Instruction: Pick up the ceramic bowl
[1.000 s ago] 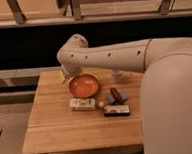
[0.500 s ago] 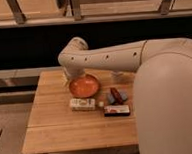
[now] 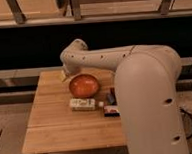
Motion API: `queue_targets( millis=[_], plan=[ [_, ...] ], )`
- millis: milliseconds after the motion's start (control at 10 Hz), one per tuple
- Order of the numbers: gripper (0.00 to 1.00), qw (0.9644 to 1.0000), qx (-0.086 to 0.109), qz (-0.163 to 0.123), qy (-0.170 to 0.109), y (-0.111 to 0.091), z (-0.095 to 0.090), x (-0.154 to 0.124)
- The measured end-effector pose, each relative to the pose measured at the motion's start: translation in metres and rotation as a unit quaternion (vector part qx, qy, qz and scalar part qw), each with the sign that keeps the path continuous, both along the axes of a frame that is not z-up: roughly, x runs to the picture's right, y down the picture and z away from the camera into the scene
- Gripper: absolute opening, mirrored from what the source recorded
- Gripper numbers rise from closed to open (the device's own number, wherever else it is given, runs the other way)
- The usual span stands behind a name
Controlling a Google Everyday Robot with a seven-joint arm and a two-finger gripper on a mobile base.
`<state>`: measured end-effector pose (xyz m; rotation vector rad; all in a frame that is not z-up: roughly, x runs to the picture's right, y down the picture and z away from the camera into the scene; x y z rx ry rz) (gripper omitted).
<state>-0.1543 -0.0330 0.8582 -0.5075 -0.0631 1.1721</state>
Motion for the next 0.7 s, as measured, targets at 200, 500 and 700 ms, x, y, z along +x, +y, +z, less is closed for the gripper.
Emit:
queue_targets(
  millis=[200,500,700],
  plan=[
    [0.65,0.999,-0.035,0.002,-0.029,0.019,0.019,-0.021],
    [0.65,0.9923,-0.115,0.0,-0.046,0.057,0.05,-0.032],
    [0.65,0.9866,-0.16,-0.021,-0.028,0.076,0.069,-0.024]
  ],
)
